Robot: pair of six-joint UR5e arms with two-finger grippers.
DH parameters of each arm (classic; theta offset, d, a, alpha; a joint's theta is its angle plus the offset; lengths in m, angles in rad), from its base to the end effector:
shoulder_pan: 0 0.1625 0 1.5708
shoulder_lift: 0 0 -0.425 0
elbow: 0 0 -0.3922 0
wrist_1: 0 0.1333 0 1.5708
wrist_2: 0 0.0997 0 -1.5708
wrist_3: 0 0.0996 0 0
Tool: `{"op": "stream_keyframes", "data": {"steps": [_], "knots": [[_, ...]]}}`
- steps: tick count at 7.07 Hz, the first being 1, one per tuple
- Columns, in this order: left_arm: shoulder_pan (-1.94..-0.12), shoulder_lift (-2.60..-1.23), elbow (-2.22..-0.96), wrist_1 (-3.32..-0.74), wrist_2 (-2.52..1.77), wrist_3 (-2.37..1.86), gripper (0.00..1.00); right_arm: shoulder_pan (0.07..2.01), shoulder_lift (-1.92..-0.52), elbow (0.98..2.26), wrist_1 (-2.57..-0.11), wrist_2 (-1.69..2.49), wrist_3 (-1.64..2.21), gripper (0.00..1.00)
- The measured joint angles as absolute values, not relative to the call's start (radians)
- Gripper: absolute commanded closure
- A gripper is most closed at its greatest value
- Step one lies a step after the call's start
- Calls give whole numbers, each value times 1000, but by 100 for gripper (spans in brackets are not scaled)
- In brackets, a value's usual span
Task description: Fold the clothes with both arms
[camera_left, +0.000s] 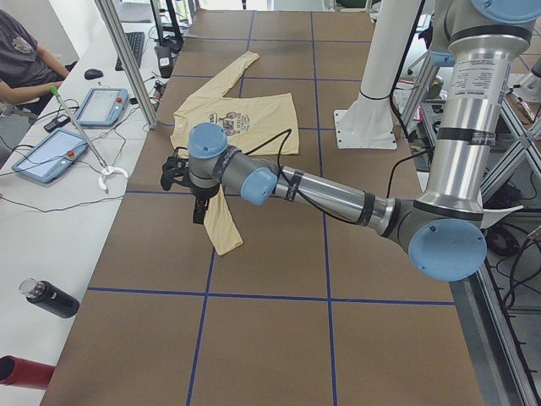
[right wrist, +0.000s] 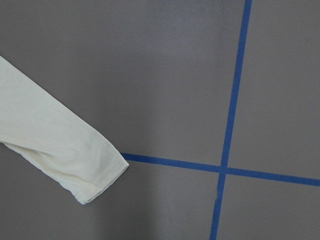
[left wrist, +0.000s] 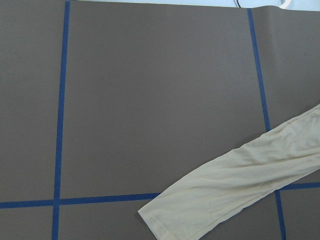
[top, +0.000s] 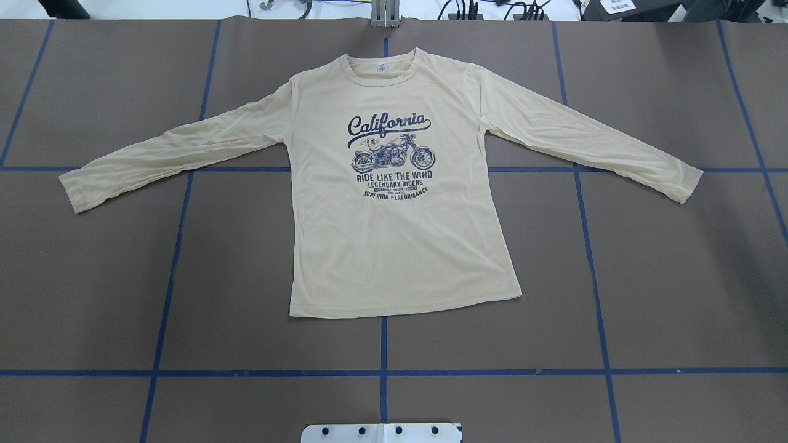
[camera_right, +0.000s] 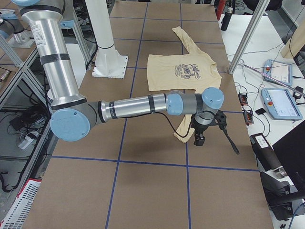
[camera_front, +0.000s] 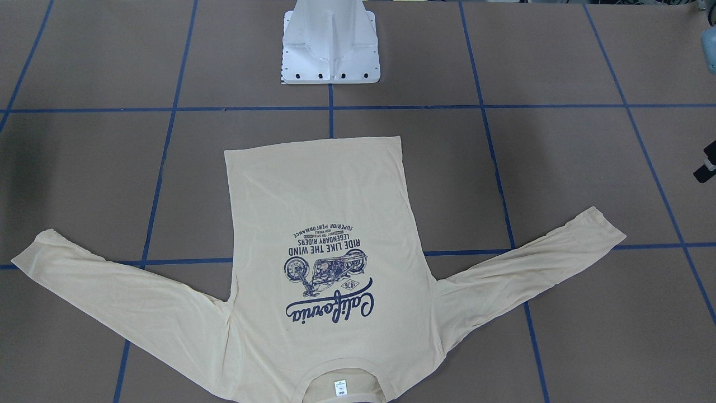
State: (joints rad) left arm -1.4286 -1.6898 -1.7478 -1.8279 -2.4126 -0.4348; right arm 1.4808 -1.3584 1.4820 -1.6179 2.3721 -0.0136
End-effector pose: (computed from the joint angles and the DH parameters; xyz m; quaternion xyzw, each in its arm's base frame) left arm 0.0189 -0.5481 0.4742 0.1271 0.4477 -0.0176 0.8849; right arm 0.0091 -0.5867 0.5911 0.0203 -0.3908 -0.0625 0.9181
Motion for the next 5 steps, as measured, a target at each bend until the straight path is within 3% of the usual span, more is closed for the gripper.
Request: {"op": "stream_keyframes", "data": {"steps": [3,5], "knots": [[-1412,-1655,-1803,-1841,-2417,-435,0,1364,-1415,1304,-1195,2397,171,0],[-1406,-1621,-1853,-1845,-2417,-435,0,1254,-1422,1287,-1017,2393,512,2]]}}
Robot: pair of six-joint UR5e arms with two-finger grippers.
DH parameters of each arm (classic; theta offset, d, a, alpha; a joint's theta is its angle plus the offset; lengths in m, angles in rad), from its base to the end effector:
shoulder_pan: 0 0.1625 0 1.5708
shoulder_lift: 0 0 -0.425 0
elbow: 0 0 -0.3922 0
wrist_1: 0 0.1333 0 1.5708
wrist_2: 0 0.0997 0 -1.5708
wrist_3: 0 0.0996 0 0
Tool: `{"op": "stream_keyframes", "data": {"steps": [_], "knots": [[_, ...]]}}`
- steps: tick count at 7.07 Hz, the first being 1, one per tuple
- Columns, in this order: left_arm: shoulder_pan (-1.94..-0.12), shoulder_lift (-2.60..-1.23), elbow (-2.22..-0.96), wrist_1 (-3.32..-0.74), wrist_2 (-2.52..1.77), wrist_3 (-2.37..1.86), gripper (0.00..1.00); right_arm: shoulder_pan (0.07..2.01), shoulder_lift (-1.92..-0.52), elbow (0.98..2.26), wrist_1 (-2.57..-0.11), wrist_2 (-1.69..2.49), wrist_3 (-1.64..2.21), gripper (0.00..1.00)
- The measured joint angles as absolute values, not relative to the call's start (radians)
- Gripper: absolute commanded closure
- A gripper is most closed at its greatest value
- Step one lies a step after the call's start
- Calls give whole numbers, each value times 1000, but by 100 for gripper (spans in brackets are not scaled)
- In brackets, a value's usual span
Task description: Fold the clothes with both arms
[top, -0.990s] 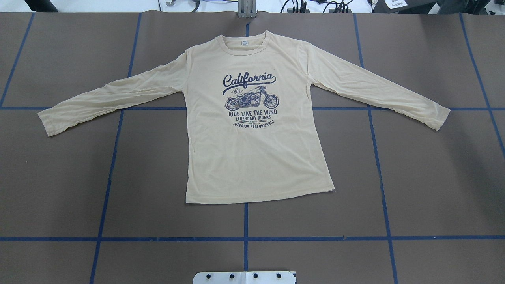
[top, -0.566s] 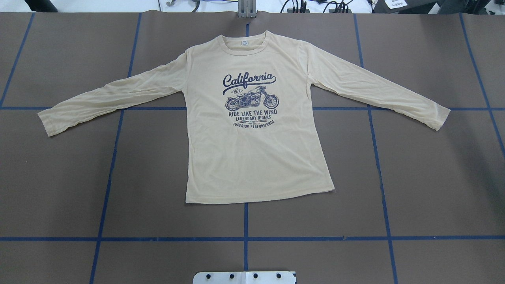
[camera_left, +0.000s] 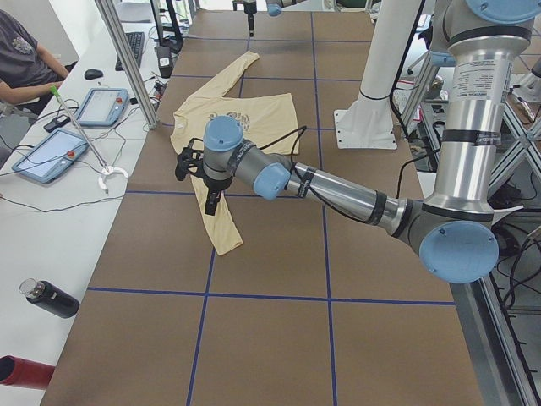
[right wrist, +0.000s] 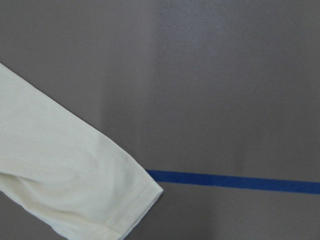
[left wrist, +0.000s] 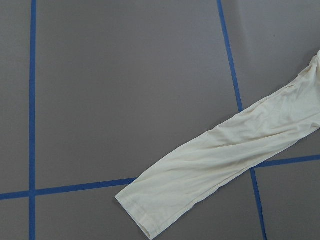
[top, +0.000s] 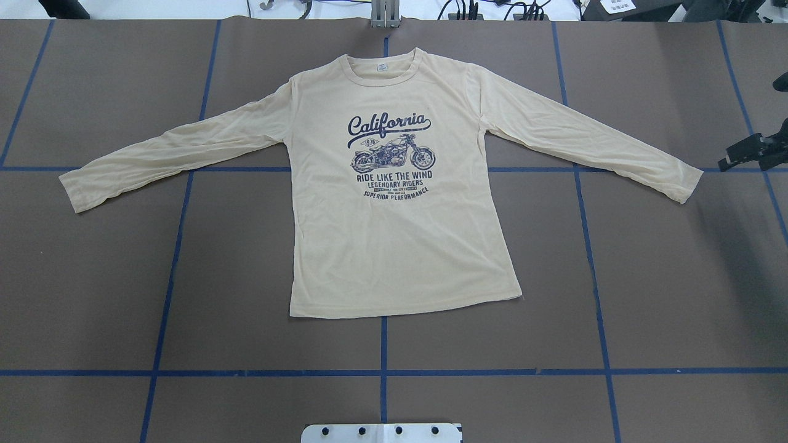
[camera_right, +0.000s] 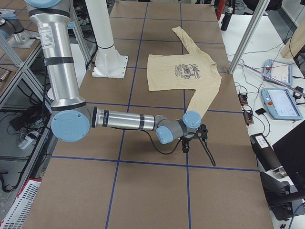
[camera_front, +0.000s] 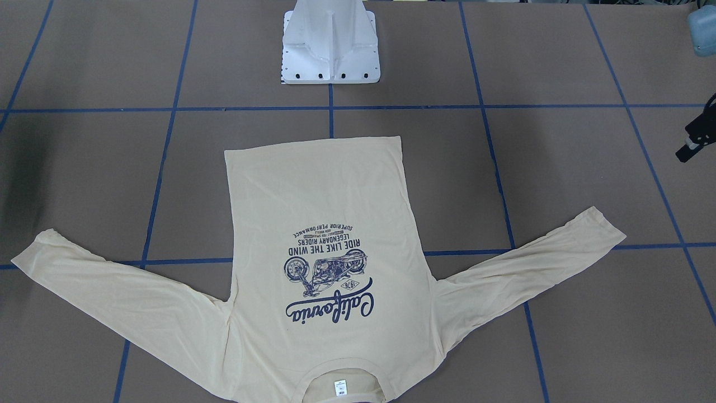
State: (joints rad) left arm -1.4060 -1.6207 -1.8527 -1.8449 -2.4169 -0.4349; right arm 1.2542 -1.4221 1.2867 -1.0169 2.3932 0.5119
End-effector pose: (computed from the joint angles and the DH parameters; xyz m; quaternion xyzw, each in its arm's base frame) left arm 0.0260 -0.5143 0.4567 0.1442 0.4547 0.0042 0.8789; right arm -0.1202 -0.5607 0.6572 0.0169 -0.4346 0.0048 0.9005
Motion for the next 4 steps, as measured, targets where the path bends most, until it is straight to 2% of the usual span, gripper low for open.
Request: {"op": "stream_keyframes", "data": {"steps": [2,4], "knots": [[-1395,-1612,-1861,-1846,-2414,-432,0,1218,-1422,1280,-977,2383,659,21],[-1389,-1610,-1861,-1848,-2409,-430,0,1197,-1408,1275,-973,2340,681,23]]}}
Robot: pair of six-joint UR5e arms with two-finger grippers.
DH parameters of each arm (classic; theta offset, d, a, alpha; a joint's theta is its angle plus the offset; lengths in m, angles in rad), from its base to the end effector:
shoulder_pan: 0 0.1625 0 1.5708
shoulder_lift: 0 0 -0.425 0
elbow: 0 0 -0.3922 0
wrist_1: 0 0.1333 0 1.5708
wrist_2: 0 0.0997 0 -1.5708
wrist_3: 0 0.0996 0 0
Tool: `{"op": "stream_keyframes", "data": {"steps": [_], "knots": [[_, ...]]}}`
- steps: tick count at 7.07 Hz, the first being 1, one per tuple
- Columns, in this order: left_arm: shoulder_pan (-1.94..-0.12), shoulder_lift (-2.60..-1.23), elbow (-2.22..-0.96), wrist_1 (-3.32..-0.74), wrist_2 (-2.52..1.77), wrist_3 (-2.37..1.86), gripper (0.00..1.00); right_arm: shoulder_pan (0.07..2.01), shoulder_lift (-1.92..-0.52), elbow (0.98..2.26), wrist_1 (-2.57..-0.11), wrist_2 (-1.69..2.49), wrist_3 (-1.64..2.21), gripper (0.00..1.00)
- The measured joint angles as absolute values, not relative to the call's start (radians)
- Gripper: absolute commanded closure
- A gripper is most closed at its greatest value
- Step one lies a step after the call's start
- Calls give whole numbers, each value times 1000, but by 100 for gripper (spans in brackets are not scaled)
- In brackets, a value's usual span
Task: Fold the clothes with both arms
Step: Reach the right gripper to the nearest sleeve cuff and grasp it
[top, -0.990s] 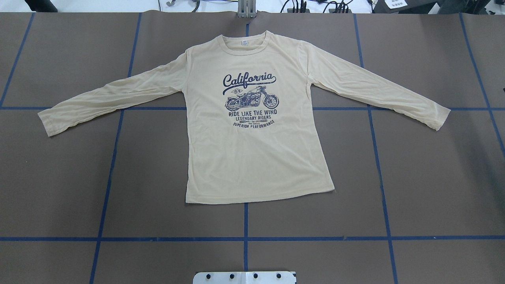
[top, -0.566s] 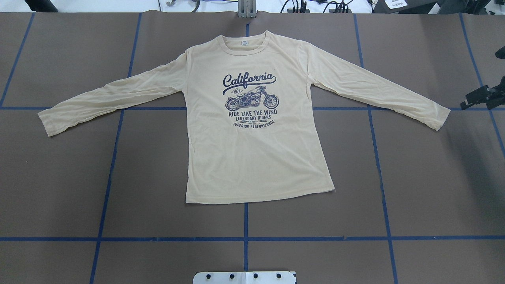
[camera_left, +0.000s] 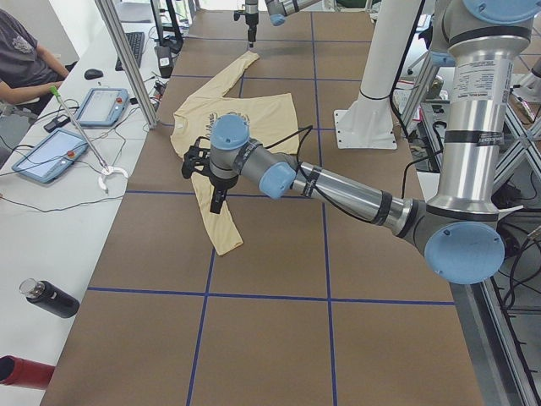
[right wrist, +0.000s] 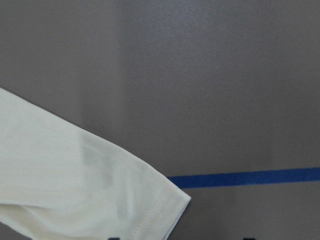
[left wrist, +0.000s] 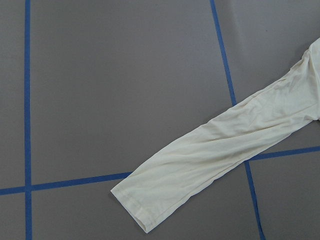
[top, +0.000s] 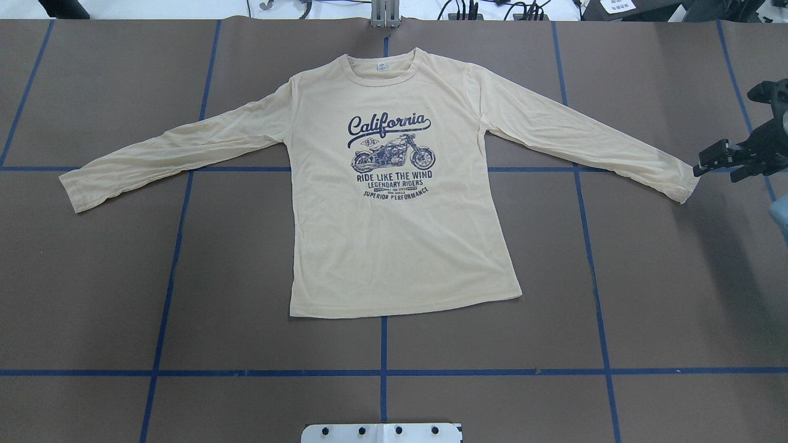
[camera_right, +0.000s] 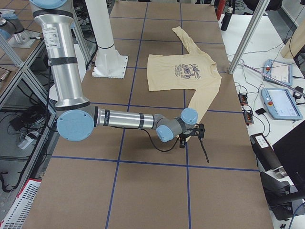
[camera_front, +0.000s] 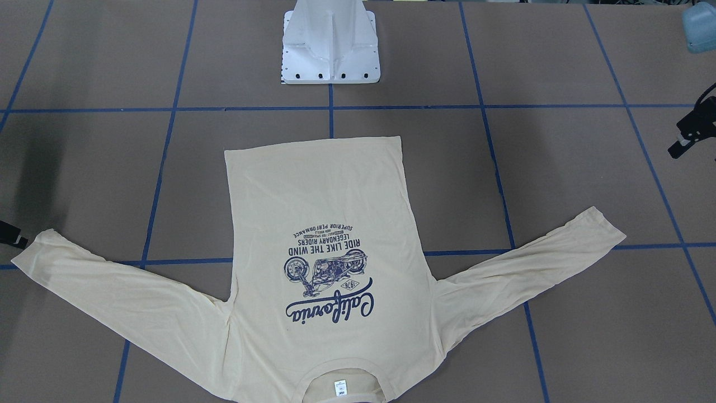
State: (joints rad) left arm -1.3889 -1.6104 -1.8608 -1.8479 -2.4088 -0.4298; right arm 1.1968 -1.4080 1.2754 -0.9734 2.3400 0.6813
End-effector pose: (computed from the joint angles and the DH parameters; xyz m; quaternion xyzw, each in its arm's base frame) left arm 0.0336 -0.5102 0.4581 0.1433 0.4524 0.0128 0.8801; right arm -0.1519 -0.5622 0.6530 0.0006 -0.4229 0.0527 0.9046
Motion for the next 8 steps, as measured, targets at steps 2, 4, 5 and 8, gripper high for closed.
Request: {"op": "stream_keyframes", "data": {"steps": [2,4,5,8], "knots": [[-1383,-1610,-1861,-1848,-2407,-430,0,1173,-1377,1264,-976,2293,685,23],[-1382,-1611,-1861,-1848,-2407,-429,0,1161,-1353,1238,-977,2269,685,29],[-1381,-1611,-1861,-1848,-2407,-429,0,1159,-1349,1230,-977,2266,685,29],[-1381,-1611,-1861,-1849,-2407,-428,0,1157,-1348,1221,-977,2265,685,63]]}}
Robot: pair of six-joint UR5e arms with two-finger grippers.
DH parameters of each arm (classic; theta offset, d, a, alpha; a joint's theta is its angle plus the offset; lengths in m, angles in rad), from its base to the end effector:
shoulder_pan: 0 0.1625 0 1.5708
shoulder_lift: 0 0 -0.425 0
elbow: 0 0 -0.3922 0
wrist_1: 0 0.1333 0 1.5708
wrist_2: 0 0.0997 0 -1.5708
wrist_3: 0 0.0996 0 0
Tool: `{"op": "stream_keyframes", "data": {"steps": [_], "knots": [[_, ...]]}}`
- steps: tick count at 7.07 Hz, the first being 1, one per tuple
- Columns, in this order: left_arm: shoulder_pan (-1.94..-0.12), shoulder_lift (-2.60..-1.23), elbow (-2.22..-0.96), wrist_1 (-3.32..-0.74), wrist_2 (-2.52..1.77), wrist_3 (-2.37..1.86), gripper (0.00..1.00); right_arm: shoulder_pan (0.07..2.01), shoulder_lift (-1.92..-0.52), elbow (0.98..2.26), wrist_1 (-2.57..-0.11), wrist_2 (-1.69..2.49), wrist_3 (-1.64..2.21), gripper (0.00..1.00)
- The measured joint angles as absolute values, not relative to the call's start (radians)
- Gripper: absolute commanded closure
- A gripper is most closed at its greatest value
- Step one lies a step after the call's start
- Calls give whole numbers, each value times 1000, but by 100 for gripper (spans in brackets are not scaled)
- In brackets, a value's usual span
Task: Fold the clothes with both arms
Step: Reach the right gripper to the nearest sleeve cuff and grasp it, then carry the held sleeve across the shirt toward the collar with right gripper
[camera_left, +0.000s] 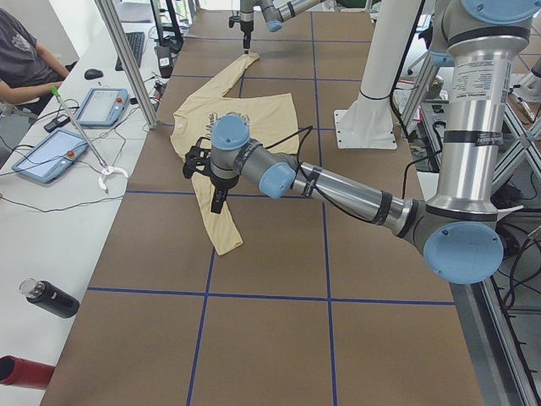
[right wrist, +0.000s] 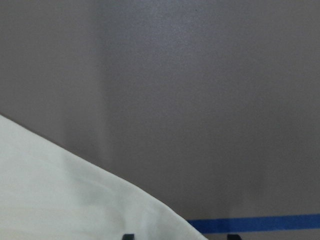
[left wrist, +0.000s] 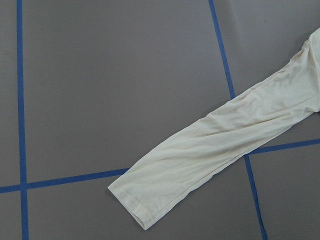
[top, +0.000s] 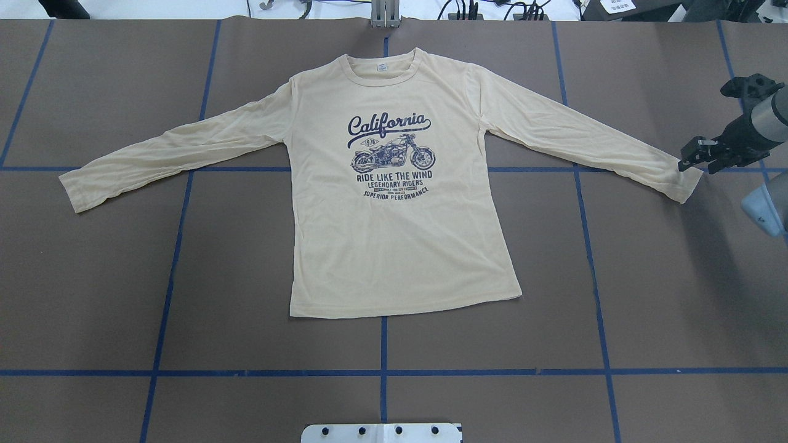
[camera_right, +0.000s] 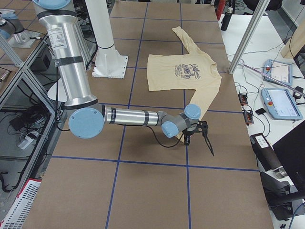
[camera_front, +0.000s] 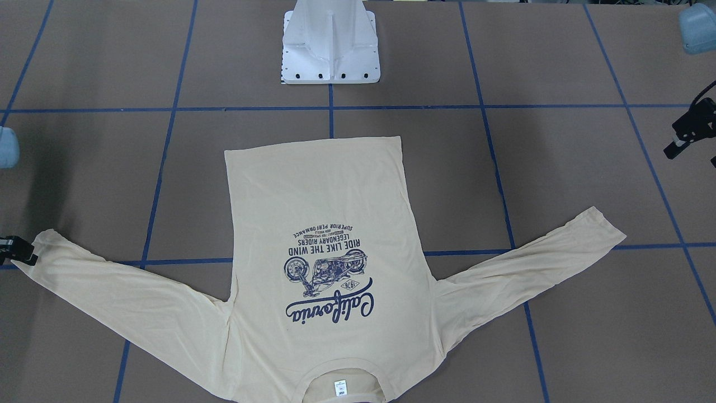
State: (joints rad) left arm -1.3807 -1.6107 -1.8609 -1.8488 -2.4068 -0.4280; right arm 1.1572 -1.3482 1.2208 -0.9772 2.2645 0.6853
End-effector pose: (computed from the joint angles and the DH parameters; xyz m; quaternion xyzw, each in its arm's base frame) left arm 0.0377 -0.5100 0.4579 0.1428 0.4522 0.0172 0.8803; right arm -0.1799 -0.5832 0.6504 0.0125 -0.3955 0.0461 0.9172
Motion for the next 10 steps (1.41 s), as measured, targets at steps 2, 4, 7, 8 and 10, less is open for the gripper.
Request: {"op": "stream_keyframes", "data": {"steps": [2,4,7,8,10], "knots": [[-1381,-1610,-1863,-1849,-2406,-428,0,1158,-1349,1211,-977,2266,686,100],[-1381,-1607,-1862,-1848,-2406,-428,0,1158,-1347,1211,-977,2267,686,100],[-1381,-1599,-1862,-1849,-2407,-425,0,1185,-1313,1268,-998,2326,695,100],[-1381,-1599,-1866,-1850,-2408,-425,0,1198,-1284,1327,-1038,2370,728,100],[-1381,-1598,-1880,-1853,-2411,-426,0,1120,-1144,1423,-1102,2376,1010,100]]}}
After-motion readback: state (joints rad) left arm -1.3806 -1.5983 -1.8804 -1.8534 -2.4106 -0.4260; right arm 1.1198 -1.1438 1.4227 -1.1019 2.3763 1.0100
